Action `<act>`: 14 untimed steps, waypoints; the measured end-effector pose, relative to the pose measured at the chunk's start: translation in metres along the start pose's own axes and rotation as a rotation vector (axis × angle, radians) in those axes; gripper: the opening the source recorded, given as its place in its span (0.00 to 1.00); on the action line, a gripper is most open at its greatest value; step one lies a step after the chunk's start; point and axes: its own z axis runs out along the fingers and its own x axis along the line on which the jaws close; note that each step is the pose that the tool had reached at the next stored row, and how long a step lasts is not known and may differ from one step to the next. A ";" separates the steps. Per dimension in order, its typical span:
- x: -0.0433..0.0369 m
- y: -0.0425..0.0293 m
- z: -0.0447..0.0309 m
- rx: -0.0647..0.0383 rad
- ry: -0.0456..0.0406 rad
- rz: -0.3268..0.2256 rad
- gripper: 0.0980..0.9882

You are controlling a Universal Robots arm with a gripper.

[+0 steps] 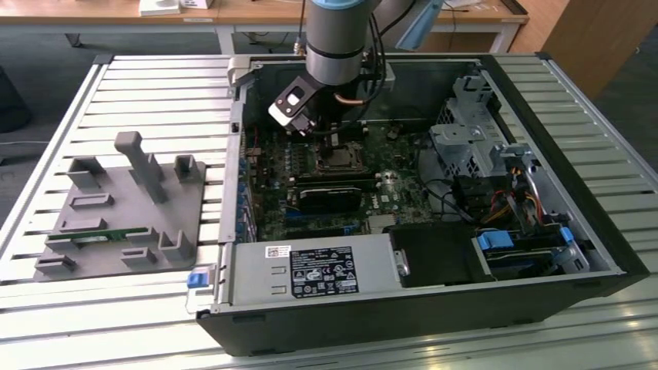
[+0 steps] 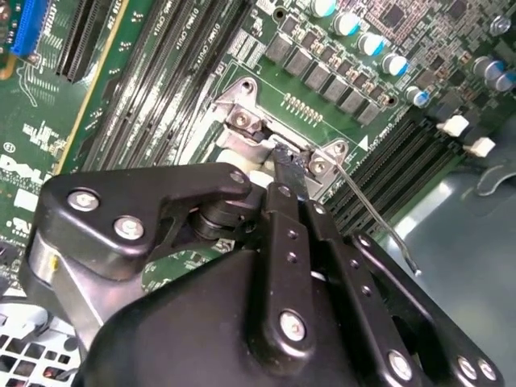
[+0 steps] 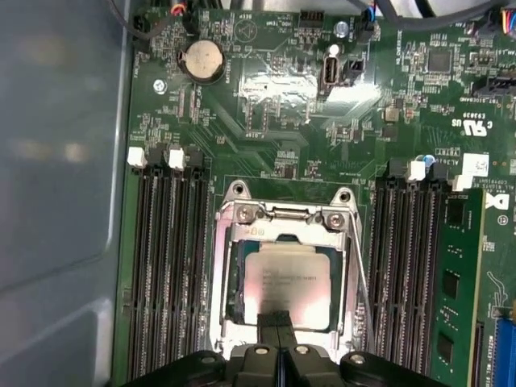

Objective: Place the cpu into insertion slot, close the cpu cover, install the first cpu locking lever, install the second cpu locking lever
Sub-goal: 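Close the cpu cover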

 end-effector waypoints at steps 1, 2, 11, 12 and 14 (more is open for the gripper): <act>0.0000 0.0000 0.0009 0.000 -0.0003 0.000 0.01; -0.0001 -0.0002 0.0012 0.000 -0.0005 0.000 0.01; -0.0006 0.0071 0.0043 0.000 -0.0009 0.000 0.01; -0.0007 0.0095 0.0050 0.000 -0.0008 0.000 0.01; -0.0006 0.0134 0.0054 0.001 -0.0017 0.000 0.01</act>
